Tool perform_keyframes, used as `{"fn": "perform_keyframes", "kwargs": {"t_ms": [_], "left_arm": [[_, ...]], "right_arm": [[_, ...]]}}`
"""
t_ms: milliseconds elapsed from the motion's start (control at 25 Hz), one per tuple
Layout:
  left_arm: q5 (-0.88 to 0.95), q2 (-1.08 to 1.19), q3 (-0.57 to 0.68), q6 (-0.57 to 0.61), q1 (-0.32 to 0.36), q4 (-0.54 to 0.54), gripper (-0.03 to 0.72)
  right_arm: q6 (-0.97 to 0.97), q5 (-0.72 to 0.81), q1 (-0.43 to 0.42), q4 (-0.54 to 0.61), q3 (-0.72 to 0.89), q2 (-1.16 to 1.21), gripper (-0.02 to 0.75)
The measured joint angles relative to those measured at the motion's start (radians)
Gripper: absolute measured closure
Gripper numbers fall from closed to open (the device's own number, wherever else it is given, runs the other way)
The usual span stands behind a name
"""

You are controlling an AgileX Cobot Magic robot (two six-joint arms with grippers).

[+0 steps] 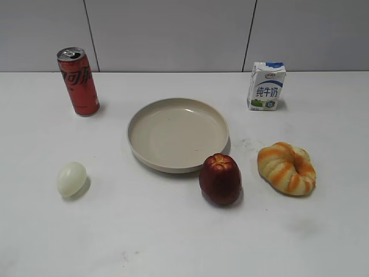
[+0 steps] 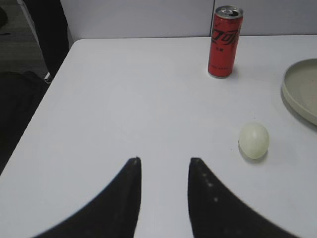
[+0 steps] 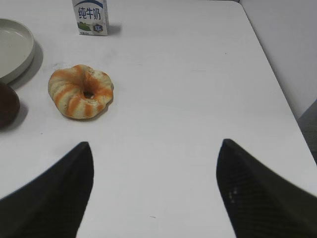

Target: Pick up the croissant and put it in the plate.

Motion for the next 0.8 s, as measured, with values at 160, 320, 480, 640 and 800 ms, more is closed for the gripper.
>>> {"fn": "perform_keyframes", "kwargs": {"t_ms": [160, 320, 480, 640, 800], "left_arm": [[0.000, 0.000, 0.000, 0.000, 0.000, 0.000, 0.451], [0.000, 0.000, 0.000, 0.000, 0.000, 0.000, 0.451], [0.000, 0.000, 0.000, 0.000, 0.000, 0.000, 0.451], [0.000, 0.000, 0.000, 0.000, 0.000, 0.000, 0.451], [0.000, 0.000, 0.000, 0.000, 0.000, 0.000, 0.451]], "right_arm": [[0.000, 0.000, 0.000, 0.000, 0.000, 0.000, 0.153], [0.000, 0.000, 0.000, 0.000, 0.000, 0.000, 0.153], [0.000, 0.000, 0.000, 0.002, 0.000, 0.000, 0.155], [0.000, 0.000, 0.000, 0.026, 0.000, 0.000, 0.155], [0.000, 0.000, 0.000, 0.030, 0.000, 0.000, 0.153]]}}
